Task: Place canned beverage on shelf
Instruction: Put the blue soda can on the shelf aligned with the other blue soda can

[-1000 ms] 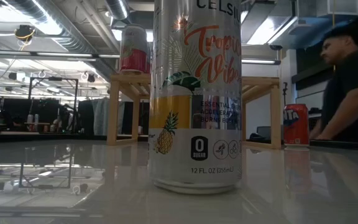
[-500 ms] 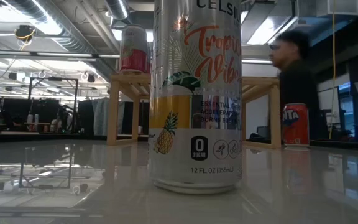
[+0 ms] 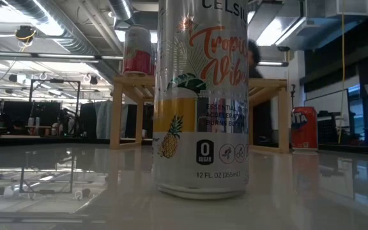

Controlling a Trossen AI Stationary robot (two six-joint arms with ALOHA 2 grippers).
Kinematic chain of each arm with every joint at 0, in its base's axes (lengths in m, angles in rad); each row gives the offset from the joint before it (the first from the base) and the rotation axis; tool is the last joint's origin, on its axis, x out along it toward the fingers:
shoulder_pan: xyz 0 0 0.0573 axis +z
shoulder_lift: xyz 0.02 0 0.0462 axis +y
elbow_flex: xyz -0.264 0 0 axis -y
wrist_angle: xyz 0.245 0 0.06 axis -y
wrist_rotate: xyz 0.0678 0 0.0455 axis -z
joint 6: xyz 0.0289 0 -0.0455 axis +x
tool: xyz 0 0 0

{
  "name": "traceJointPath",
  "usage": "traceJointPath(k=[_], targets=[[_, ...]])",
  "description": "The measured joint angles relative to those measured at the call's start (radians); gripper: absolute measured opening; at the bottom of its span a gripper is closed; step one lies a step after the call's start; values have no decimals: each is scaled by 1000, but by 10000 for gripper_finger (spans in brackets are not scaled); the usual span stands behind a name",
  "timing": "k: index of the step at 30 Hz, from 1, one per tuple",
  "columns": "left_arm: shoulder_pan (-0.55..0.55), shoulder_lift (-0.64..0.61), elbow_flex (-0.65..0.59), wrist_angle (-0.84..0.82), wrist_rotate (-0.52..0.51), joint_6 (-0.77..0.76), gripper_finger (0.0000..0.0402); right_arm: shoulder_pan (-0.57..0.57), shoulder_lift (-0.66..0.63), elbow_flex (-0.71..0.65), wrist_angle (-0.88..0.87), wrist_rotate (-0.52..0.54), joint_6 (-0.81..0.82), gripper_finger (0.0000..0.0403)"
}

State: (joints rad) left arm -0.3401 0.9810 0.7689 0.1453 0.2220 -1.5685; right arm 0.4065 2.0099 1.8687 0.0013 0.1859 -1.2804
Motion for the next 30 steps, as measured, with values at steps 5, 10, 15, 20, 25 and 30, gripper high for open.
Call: traceJointPath(k=[5,10,15,20,25,30], targets=[[-1,0,0,-2,-44,30,227,3,0,0,-2,40,-6,201],[-1,-8,0,2,-104,62,227,29,-9,-1,3,141,-38,201],[7,-43,1,9,-199,107,227,44,-26,27,-23,227,-73,201],[14,-95,3,14,-294,146,227,43,-29,104,-74,302,-35,201],[16,-133,3,48,-379,248,227,42,-24,214,-175,380,84,195],[19,-167,1,128,-449,393,226,78,-53,310,-204,391,236,195]])
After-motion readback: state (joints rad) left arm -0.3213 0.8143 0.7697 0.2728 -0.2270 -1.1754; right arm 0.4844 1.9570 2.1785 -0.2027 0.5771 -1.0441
